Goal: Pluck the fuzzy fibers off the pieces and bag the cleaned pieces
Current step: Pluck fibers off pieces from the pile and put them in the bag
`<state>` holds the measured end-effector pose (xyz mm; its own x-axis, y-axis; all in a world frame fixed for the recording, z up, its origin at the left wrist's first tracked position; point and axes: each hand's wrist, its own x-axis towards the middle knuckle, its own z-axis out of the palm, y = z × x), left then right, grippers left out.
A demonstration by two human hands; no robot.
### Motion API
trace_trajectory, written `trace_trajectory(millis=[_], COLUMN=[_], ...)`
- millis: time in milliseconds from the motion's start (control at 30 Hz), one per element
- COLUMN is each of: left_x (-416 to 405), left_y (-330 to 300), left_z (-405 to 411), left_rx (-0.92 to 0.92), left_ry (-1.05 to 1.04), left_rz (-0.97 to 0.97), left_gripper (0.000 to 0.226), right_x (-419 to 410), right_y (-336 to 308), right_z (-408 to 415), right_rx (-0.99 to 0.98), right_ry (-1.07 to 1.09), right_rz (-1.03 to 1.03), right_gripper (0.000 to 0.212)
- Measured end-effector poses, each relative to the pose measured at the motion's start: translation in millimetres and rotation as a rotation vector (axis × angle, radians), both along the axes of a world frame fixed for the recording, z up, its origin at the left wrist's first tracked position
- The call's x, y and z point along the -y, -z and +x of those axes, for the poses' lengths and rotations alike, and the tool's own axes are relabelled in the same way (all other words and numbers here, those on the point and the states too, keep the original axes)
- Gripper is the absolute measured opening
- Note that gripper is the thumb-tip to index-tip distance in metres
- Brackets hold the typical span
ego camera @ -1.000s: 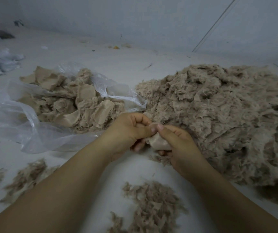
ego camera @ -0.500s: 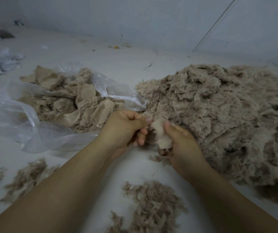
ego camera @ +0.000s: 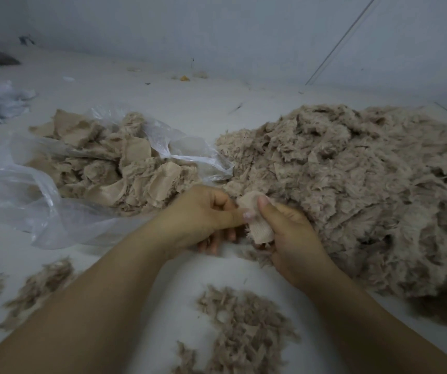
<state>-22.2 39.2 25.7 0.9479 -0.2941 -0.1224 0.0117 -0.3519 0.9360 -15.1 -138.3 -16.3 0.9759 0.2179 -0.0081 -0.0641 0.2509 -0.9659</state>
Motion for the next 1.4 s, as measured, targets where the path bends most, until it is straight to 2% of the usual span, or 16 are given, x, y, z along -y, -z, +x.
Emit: trace_trajectory(millis=[133, 167, 233, 300, 333, 367, 433, 533, 600, 700, 800, 867, 1067, 1133, 1300, 1400], left_x=[18, 17, 6, -15, -27, -38, -50, -43, -32, -9, 6, 10, 16, 21, 29, 29], left_y=[4, 3, 0, -5, -6, -6, -2, 1, -1, 3, 16, 22, 21, 18, 11, 11], left_z=[-4, -3, 5, 12, 14, 15, 18, 19, 16, 10, 15, 20, 20, 12, 5, 5], left_rx=[0.019, 0.061, 0.258, 0.516, 0.620, 0.664, 0.542, 0.335, 0.525, 0.821, 0.735, 0.676, 0.740, 0.665, 0.273, 0.193], left_ry=[-0.151, -0.242, -0.543, -0.848, -0.946, -0.974, -0.854, -0.698, -0.723, -0.573, -0.317, -0.289, -0.388, -0.376, -0.301, -0.278], left_rz=[-0.183, -0.218, -0.198, -0.041, 0.119, 0.333, 0.724, 0.838, 0.853, 0.735, 0.609, 0.637, 0.360, 0.188, -0.297, -0.353], left_gripper=[0.029, 0.023, 0.028, 0.023, 0.018, 0.014, 0.015, 0.012, 0.009, 0.015, 0.035, 0.047, 0.009, 0.012, 0.009, 0.013], right_x=[-1, -1, -1, 0, 0, 0, 0, 1, 1, 0, -1, -1, -3, -4, -5, -3], right_y=[2, 3, 2, 1, 1, 1, 2, 2, 2, 1, 1, 1, 0, -2, -2, -1], right_z=[-1, 0, 1, 2, 2, 2, 3, 2, 1, 1, 1, 1, 0, -1, -1, 0], right_rx=[0.067, 0.065, 0.043, 0.023, 0.021, 0.021, 0.022, 0.019, 0.018, 0.010, 0.014, 0.017, 0.002, 0.010, 0.009, 0.004], right_ry=[-0.089, -0.079, -0.055, -0.057, -0.064, -0.066, -0.063, -0.049, -0.048, -0.046, -0.046, -0.044, -0.038, -0.055, -0.057, -0.065], right_rz=[-0.052, -0.059, -0.036, -0.009, -0.005, -0.008, -0.033, -0.051, -0.060, -0.053, -0.074, -0.089, -0.057, -0.040, -0.010, 0.013], right_gripper=[0.038, 0.036, 0.032, 0.031, 0.031, 0.029, 0.028, 0.030, 0.030, 0.029, 0.028, 0.029, 0.029, 0.033, 0.037, 0.033])
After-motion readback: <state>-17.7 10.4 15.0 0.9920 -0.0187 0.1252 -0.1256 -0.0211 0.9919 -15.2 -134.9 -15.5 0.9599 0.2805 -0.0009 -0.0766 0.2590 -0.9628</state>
